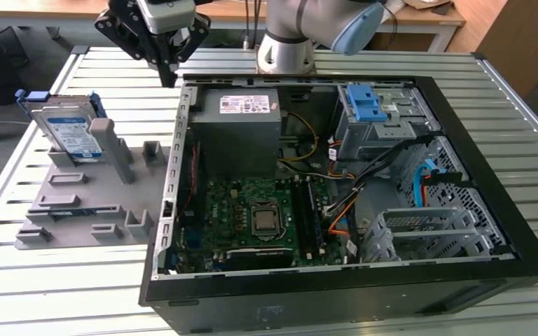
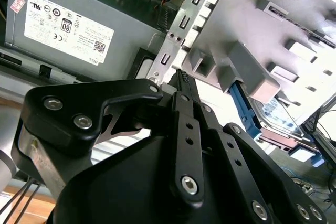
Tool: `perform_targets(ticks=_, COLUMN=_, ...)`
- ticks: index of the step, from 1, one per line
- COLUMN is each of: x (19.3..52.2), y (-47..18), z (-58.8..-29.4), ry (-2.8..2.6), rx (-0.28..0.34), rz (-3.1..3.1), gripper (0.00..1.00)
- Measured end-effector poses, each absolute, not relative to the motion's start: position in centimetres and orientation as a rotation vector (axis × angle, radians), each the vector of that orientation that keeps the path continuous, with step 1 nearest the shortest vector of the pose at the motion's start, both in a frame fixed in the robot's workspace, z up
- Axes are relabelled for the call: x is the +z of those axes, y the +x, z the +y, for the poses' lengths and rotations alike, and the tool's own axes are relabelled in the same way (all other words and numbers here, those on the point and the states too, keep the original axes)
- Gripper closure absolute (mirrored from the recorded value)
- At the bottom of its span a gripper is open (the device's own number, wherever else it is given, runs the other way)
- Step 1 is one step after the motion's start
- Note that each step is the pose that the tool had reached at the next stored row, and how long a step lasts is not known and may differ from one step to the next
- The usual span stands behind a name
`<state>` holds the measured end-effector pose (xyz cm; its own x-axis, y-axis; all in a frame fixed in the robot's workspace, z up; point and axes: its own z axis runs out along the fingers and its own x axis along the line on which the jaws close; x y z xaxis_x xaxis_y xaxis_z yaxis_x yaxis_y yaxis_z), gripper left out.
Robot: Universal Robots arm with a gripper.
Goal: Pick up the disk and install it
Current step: 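Reach for the disk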
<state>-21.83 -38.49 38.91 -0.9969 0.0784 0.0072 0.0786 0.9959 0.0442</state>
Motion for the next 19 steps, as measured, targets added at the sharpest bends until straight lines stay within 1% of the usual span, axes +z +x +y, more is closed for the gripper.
perform_targets(ticks=19, x=38.9, y=-23.2, z=-38.3, ry=-0.123, rx=-0.07, rz=-3.133, gripper=0.89)
